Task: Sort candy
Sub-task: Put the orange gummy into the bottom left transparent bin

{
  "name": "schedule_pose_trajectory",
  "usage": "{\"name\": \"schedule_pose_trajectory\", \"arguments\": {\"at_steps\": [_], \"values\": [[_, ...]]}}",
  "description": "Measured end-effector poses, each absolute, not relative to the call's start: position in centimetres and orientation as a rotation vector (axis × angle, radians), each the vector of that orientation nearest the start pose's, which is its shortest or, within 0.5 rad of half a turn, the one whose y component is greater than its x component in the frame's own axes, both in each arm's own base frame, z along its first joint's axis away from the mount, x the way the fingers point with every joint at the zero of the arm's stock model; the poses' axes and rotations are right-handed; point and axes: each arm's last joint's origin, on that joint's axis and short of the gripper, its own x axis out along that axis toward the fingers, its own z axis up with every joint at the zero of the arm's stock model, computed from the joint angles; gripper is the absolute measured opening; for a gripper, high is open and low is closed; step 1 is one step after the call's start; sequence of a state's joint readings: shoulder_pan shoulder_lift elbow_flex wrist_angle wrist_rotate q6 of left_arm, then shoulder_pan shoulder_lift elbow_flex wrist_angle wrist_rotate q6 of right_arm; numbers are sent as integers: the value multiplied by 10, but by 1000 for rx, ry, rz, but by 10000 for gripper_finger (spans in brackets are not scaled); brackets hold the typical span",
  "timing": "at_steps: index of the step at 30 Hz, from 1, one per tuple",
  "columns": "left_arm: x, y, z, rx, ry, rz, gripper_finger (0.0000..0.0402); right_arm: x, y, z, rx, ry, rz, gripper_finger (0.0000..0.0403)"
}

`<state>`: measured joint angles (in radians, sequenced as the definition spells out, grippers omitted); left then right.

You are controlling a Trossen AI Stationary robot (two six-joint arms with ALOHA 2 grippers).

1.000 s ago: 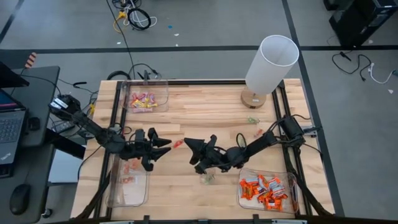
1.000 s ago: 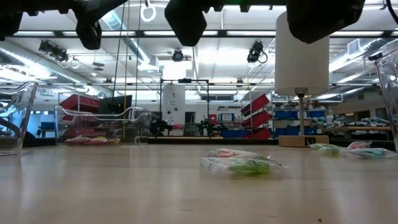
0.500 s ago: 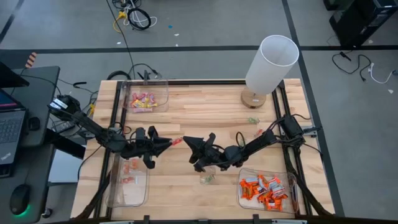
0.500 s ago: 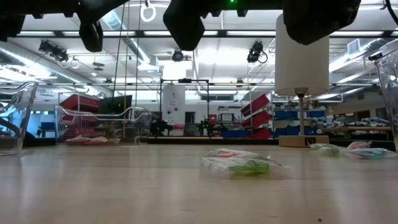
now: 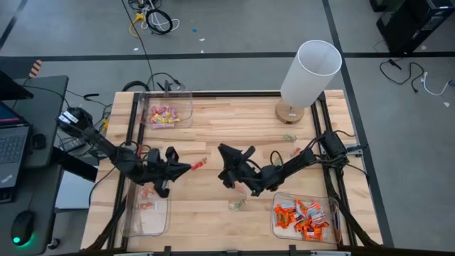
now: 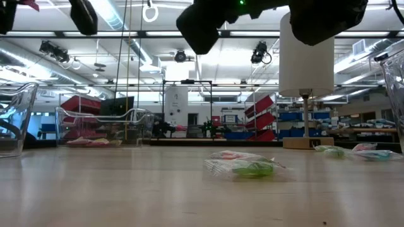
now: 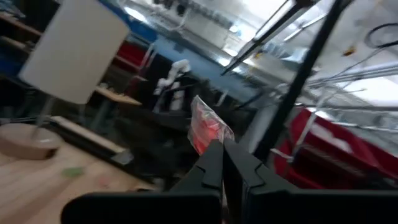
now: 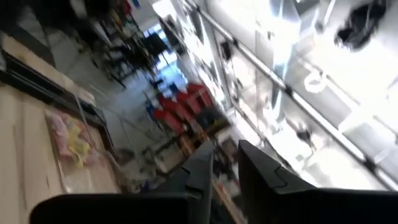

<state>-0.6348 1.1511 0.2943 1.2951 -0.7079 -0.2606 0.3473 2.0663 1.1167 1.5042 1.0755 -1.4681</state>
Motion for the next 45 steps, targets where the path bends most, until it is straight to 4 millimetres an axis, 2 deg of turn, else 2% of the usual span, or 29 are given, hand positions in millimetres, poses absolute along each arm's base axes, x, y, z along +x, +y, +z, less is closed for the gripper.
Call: {"name": "schedule_pose_trajectory", "arguments": {"at_steps": [6,9,14,18,20,23,28,32,34,40,43,45], "values": [[154,-125,246,-550,-325,-74,1,378,109,200,-929,173,-871,79],[144,-139,255,-545,-245,-9,1,373,107,193,-859,155,-866,79],[123,-163,286,-479,-88,179,0,370,106,188,-776,127,-864,78],[111,-175,305,-483,-32,206,0,372,102,189,-697,94,-876,79],[108,-177,302,-535,0,194,0,373,99,189,-648,76,-889,79],[102,-177,287,-677,75,164,0,374,94,189,-578,50,-905,76],[96,-182,269,-887,346,49,0,375,88,193,-535,21,-909,71],[90,-192,275,-936,580,-129,0,373,83,209,-519,-30,-904,65],[87,-189,279,-911,640,-128,0,371,76,221,-517,-72,-894,61],[75,-157,278,-903,807,217,0,361,54,264,-466,-149,-921,43],[67,-146,269,-895,971,376,0,357,47,278,-374,-140,-895,33],[65,-143,268,-897,1001,416,0,356,42,283,-303,-119,-850,27]]}}
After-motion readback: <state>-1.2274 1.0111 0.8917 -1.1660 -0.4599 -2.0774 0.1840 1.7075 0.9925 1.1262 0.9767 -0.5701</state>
